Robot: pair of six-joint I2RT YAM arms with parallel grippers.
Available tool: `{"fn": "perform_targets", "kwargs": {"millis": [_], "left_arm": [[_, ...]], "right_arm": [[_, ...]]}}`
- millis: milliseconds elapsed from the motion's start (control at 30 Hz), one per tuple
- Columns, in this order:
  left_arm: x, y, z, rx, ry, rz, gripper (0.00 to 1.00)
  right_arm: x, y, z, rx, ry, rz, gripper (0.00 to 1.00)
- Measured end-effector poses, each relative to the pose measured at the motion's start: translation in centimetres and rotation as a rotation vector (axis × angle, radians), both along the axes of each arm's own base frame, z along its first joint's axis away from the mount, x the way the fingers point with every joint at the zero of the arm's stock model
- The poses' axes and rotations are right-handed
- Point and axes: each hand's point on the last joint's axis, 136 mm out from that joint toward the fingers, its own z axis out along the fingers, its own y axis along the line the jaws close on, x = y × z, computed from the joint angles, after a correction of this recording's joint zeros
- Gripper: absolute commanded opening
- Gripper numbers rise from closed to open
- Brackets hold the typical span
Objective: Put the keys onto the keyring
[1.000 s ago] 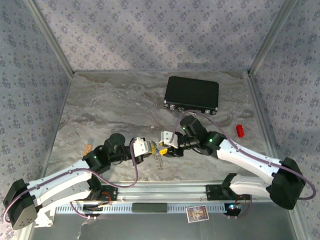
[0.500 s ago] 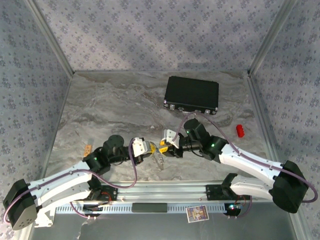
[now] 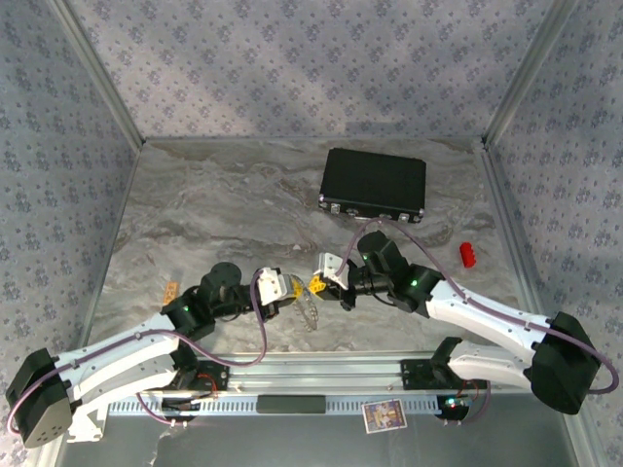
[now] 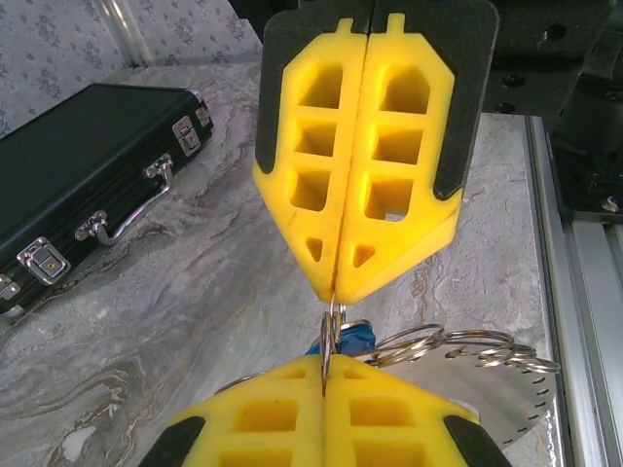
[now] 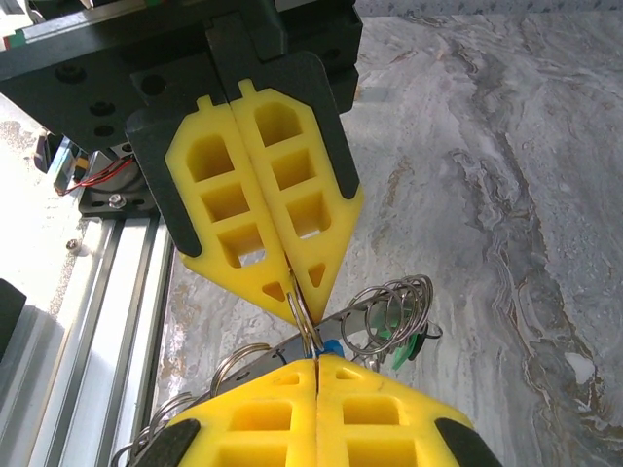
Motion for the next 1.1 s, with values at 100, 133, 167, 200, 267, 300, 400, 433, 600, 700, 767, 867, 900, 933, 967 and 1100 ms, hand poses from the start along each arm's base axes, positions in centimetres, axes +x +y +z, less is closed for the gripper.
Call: {"fn": "perform_targets", "kwargs": {"millis": [100, 133, 167, 200, 267, 300, 400, 433, 600, 700, 767, 867, 900, 933, 967, 1100], "left_arm": [[0.0, 0.0, 0.0, 0.000, 0.000, 0.000, 0.00], [0.0, 0.0, 0.0, 0.000, 0.000, 0.000, 0.00], [0.0, 0.0, 0.0, 0.000, 0.000, 0.000, 0.00], [0.0, 0.0, 0.0, 0.000, 0.001, -0.001, 0.00], [-0.1, 0.0, 0.0, -0.001, 0.001, -0.003, 0.00], [-0.1, 0.0, 0.0, -0.001, 0.002, -0.004, 0.00], [-0.2, -0.1, 0.0, -0.001, 0.004, -0.010, 0.00], [-0.2, -0.1, 0.0, -0.001, 0.005, -0.011, 0.00], [-0.3, -0.1, 0.0, -0.003, 0.004, -0.015, 0.00], [-0.2, -0.1, 0.2, -0.012, 0.003, -0.013, 0.00], [-0.2, -0.2, 0.3, -0.022, -0.001, -0.013, 0.00], [-0.2, -0.2, 0.2, -0.030, 0.001, -0.012, 0.00], [-0.2, -0.3, 0.2, -0.032, 0.000, -0.013, 0.00], [-0.2, -0.3, 0.2, -0.033, 0.000, -0.014, 0.00], [-0.2, -0.3, 0.3, -0.034, -0.001, -0.014, 0.00], [-0.3, -0.3, 0.3, -0.038, 0.000, -0.021, 0.00]], "right_arm": [[0.0, 0.0, -0.1, -0.002, 0.002, 0.000, 0.00], [0.0, 0.0, -0.1, -0.004, 0.002, -0.001, 0.00], [0.0, 0.0, -0.2, -0.006, 0.003, -0.002, 0.00], [0.1, 0.0, -0.3, -0.009, 0.003, -0.003, 0.00], [0.2, -0.1, -0.5, -0.017, 0.000, -0.006, 0.00], [0.3, -0.1, -0.7, -0.024, 0.000, -0.008, 0.00], [0.3, 0.0, -1.5, -0.043, 0.011, -0.005, 0.00], [0.3, 0.1, -1.6, -0.046, 0.015, -0.004, 0.00], [0.2, 0.1, -1.5, -0.040, 0.020, 0.006, 0.26], [0.1, 0.0, -1.0, -0.021, 0.001, 0.011, 0.30], [-0.1, -0.1, -0.6, -0.004, -0.009, 0.018, 0.30], [-0.3, 0.1, -0.3, 0.014, -0.013, 0.031, 0.29], [-0.3, 0.1, -0.3, 0.016, -0.013, 0.034, 0.28], [-0.4, 0.2, -0.3, 0.018, -0.012, 0.037, 0.27], [-0.3, 0.2, -0.3, 0.020, -0.013, 0.039, 0.26], [-0.3, 0.4, -0.3, 0.022, -0.013, 0.041, 0.21]]}}
